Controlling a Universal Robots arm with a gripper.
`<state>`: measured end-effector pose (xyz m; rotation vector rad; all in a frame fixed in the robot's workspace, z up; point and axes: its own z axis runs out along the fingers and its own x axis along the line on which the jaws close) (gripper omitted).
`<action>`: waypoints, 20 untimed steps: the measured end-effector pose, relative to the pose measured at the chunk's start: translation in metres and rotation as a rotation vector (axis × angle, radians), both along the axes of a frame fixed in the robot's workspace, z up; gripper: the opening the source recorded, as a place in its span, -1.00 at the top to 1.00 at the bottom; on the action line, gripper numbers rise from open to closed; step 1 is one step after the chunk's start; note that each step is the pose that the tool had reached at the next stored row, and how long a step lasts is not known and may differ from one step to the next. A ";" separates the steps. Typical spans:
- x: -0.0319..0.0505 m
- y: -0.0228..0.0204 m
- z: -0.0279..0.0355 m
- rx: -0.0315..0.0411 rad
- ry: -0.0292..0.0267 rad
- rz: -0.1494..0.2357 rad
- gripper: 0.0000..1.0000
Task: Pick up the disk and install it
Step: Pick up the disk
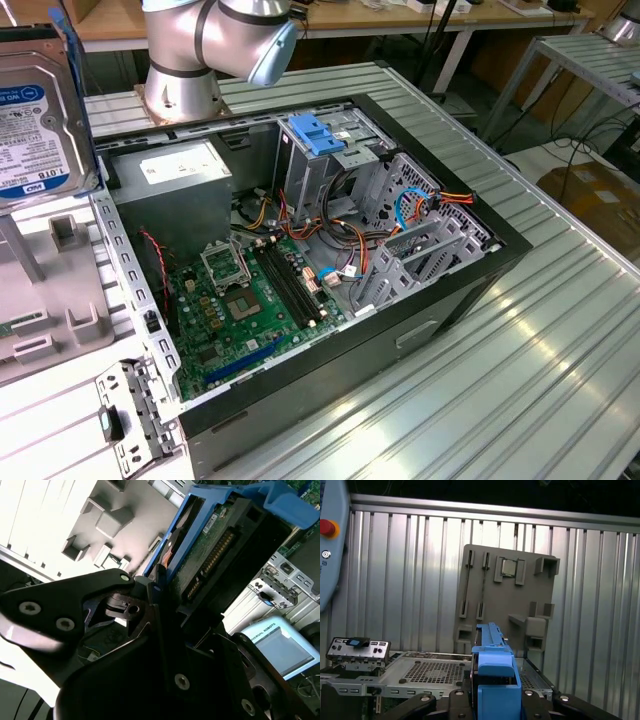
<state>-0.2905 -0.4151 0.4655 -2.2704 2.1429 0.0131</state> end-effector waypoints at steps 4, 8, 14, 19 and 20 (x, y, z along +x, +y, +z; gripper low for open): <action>0.0043 -0.0007 0.0000 0.0000 0.0003 0.000 0.27; 0.0095 -0.0015 0.0000 0.0000 0.0007 0.000 0.27; 0.0171 -0.0028 0.0000 0.0000 0.0013 0.000 0.27; 0.0236 -0.0040 0.0000 0.0000 0.0017 0.000 0.27; 0.0244 -0.0042 0.0000 0.0000 0.0016 0.000 0.27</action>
